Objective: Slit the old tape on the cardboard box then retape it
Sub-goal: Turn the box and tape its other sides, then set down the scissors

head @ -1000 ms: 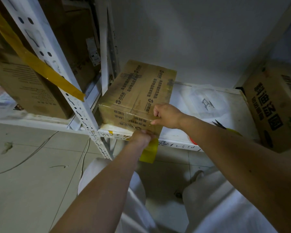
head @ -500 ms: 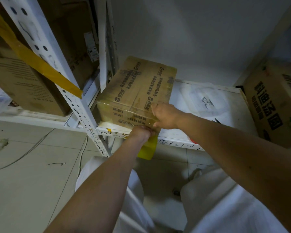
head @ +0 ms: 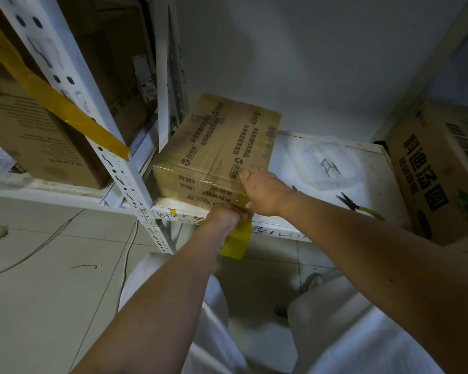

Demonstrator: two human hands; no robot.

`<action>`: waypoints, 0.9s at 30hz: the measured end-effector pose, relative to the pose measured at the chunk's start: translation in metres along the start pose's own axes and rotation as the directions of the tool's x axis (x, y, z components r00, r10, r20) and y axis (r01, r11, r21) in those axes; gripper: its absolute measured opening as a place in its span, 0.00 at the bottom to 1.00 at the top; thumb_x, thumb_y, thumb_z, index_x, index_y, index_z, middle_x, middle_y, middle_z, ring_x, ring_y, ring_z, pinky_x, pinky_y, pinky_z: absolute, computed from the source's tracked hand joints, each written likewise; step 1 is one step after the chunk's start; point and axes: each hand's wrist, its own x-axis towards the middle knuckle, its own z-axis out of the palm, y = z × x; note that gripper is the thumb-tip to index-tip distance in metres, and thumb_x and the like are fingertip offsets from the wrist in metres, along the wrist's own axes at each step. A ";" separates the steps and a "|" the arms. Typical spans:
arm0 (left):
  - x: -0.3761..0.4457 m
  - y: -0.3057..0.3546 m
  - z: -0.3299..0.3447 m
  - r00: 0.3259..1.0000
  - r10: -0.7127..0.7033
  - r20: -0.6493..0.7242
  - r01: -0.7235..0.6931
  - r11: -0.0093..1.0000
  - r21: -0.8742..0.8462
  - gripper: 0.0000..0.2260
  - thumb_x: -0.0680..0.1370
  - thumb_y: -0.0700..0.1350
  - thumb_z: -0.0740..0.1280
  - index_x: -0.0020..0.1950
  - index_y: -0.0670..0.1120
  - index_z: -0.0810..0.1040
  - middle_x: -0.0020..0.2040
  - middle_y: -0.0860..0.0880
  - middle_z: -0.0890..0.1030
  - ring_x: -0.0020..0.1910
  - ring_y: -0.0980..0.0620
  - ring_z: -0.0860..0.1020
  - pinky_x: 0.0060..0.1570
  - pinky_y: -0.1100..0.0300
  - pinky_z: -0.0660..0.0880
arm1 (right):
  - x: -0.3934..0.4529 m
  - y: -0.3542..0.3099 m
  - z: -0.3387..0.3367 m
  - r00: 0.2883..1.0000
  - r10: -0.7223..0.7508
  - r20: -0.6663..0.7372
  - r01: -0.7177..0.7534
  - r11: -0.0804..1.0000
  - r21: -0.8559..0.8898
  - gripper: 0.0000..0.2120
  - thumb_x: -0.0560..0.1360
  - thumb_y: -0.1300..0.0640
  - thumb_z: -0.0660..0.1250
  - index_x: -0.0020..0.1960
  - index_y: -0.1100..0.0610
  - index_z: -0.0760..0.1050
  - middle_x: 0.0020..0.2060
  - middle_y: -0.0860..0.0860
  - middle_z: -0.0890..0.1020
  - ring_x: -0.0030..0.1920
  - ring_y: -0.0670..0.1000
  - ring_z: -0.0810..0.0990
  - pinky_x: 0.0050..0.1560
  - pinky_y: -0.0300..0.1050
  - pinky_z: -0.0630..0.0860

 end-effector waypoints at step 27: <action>0.009 -0.002 -0.008 1.000 -0.023 0.007 0.022 0.999 0.042 0.04 0.73 0.40 0.73 0.41 0.44 0.79 0.54 0.40 0.82 0.56 0.42 0.79 0.61 0.47 0.75 | -0.047 0.097 0.085 0.753 0.627 0.199 -0.631 0.774 -0.050 0.14 0.78 0.53 0.60 0.57 0.60 0.76 0.43 0.53 0.80 0.44 0.52 0.80 0.44 0.44 0.77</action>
